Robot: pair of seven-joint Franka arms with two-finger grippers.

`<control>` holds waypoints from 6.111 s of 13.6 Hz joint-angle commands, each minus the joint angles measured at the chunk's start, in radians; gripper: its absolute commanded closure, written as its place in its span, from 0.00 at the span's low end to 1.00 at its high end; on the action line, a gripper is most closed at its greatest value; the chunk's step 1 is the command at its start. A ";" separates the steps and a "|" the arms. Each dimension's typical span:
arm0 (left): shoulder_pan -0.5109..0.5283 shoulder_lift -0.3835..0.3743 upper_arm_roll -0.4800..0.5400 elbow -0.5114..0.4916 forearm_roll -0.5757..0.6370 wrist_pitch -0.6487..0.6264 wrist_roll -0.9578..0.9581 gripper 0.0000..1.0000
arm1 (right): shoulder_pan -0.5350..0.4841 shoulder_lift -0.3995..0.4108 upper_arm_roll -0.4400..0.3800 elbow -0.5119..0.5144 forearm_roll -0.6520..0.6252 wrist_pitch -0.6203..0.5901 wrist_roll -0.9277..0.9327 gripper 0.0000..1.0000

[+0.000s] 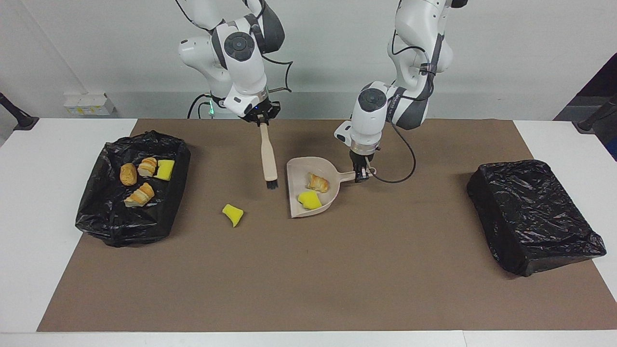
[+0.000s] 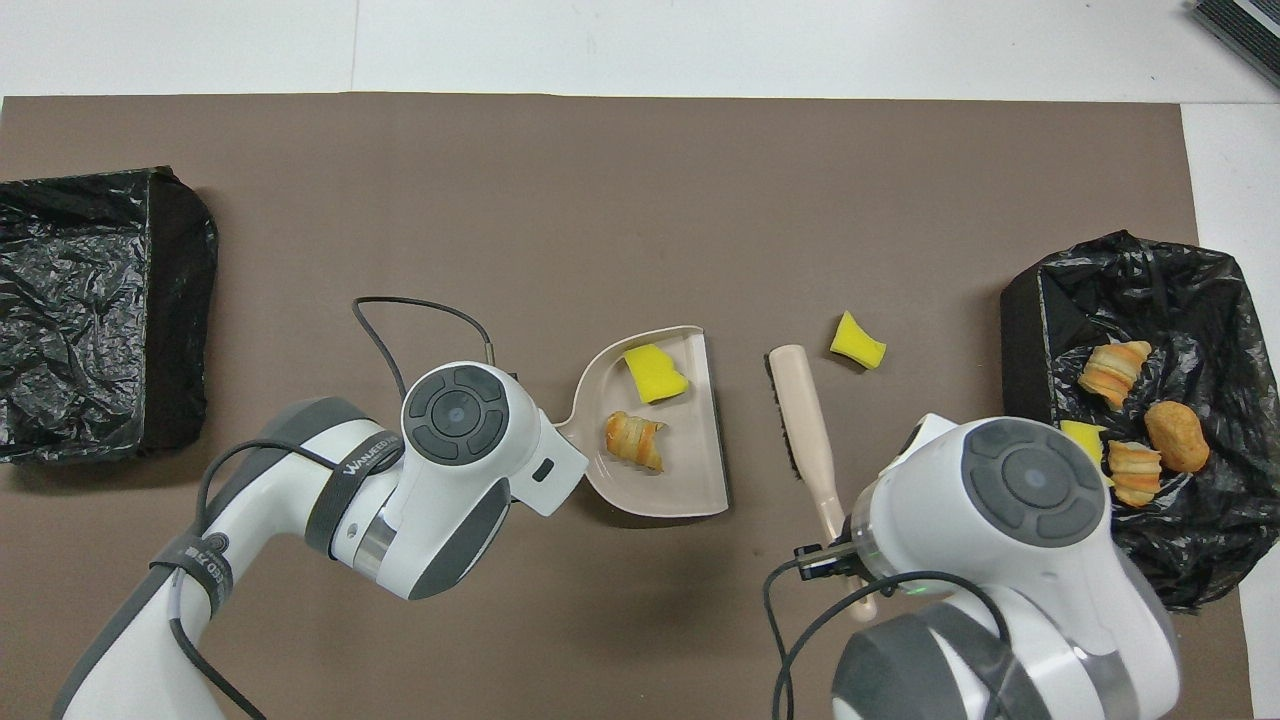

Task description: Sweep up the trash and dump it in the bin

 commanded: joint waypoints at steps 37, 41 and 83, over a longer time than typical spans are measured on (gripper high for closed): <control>0.114 0.096 0.011 0.203 -0.023 -0.160 0.076 1.00 | 0.029 -0.133 0.019 -0.047 0.152 -0.176 0.103 1.00; 0.163 0.068 0.011 0.210 -0.029 -0.196 0.133 1.00 | 0.041 -0.141 0.020 -0.061 0.166 -0.170 0.132 1.00; 0.811 0.206 0.017 0.665 1.043 -0.348 0.676 1.00 | 0.098 0.222 0.008 0.160 -0.079 0.293 0.312 0.00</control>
